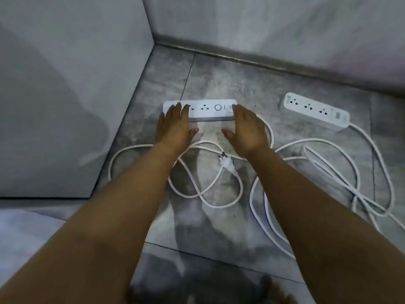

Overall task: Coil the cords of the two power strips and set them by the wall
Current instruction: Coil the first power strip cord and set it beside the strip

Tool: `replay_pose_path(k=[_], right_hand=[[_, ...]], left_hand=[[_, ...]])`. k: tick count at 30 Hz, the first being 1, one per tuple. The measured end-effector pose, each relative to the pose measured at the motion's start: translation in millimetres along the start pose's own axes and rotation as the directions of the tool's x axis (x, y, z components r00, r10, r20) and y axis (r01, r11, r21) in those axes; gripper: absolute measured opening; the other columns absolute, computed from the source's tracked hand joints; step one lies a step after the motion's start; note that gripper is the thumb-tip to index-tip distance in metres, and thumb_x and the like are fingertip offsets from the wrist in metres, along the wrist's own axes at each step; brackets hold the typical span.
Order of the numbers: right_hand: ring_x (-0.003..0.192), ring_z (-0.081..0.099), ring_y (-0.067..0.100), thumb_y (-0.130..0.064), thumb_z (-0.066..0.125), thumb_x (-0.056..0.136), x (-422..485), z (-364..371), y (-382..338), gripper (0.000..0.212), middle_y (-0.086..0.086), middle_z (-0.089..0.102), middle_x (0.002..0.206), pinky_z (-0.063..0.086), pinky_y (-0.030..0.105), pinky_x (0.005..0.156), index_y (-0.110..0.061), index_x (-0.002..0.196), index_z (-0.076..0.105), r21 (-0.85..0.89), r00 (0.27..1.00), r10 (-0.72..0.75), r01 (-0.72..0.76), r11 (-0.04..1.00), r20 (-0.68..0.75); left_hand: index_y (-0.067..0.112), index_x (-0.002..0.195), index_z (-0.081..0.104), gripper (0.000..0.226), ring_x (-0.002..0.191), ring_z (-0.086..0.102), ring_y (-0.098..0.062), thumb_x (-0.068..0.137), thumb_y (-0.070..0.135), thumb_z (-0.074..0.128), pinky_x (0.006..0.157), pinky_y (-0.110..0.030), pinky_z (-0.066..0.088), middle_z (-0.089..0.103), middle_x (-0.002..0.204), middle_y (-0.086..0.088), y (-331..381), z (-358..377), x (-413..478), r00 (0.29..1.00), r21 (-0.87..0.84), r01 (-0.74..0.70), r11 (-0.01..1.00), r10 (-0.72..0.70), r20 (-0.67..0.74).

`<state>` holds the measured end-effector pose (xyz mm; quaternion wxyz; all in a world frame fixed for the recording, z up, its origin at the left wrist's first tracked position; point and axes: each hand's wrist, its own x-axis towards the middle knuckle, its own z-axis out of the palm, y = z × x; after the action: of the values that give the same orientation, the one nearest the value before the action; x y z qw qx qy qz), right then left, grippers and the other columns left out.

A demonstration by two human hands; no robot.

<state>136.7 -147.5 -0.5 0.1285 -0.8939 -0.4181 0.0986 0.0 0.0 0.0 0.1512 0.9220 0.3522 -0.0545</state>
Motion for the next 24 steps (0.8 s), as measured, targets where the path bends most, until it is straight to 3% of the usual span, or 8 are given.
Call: replay_pose_path(k=[5,10,12,15,18,24], right_hand=[[0.149,0.018,0.026,-0.047,0.065,0.087,40.8,2.9,7.4,0.092,0.007,0.016,0.163,0.018,0.043,0.121,-0.016,0.156,0.012,-0.104,0.988,-0.074,0.089,0.991,0.135],[0.147,0.023,0.026,-0.045,0.065,0.087,66.1,11.4,16.3,0.094,0.006,0.013,0.163,0.023,0.039,0.119,-0.015,0.156,0.008,-0.125,0.963,-0.067,0.103,0.987,0.262],[0.138,0.036,0.03,-0.034,0.065,0.089,68.2,15.9,14.9,0.085,0.008,0.023,0.159,0.031,0.038,0.111,-0.012,0.155,0.017,-0.076,0.972,-0.064,0.083,0.994,0.227],[0.123,0.048,0.032,-0.028,0.067,0.087,73.8,17.8,17.6,0.07,0.011,0.041,0.146,0.039,0.039,0.099,-0.011,0.146,0.035,-0.049,0.988,-0.085,0.092,0.995,0.131],[0.114,0.051,0.033,-0.028,0.073,0.082,74.6,13.1,22.5,0.067,0.01,0.047,0.137,0.043,0.041,0.092,-0.012,0.138,0.042,-0.036,0.988,-0.119,0.123,0.992,0.095],[0.098,0.058,0.037,-0.021,0.076,0.075,67.0,-27.0,15.9,0.061,0.011,0.047,0.131,0.046,0.038,0.076,-0.012,0.129,0.048,0.09,0.991,-0.128,0.132,0.987,-0.046]], left_hand=[[0.017,0.154,0.009,0.085,0.15,0.003,-0.028,0.092,0.05,0.055,0.121,-0.049,0.005,0.004,0.163,-0.009,-16.0,6.6,30.5,0.997,0.066,0.045,0.997,-0.048,0.058],[0.014,0.154,0.01,0.092,0.148,0.009,-0.033,0.087,0.046,0.065,0.119,-0.051,0.009,0.014,0.161,-0.012,-29.0,13.4,50.3,0.997,0.067,0.015,0.998,-0.019,0.071],[0.009,0.152,0.02,0.088,0.14,0.026,-0.034,0.085,0.039,0.069,0.115,-0.046,0.022,0.031,0.152,-0.016,-29.4,12.9,54.8,1.0,0.035,0.001,0.999,-0.002,0.021],[0.005,0.141,0.039,0.077,0.124,0.04,-0.036,0.08,0.034,0.075,0.096,-0.042,0.037,0.045,0.135,-0.019,-29.1,11.2,58.5,0.999,0.026,-0.032,0.999,0.033,-0.043],[0.006,0.135,0.045,0.07,0.118,0.042,-0.036,0.079,0.036,0.075,0.087,-0.042,0.038,0.048,0.129,-0.018,-27.2,6.1,54.7,0.991,0.071,-0.065,0.995,0.073,-0.109],[0.007,0.134,0.046,0.071,0.12,0.042,-0.037,0.075,0.03,0.078,0.09,-0.043,0.038,0.046,0.133,-0.019,-4.4,-36.4,41.4,0.966,0.026,-0.041,0.999,0.047,-0.254]])
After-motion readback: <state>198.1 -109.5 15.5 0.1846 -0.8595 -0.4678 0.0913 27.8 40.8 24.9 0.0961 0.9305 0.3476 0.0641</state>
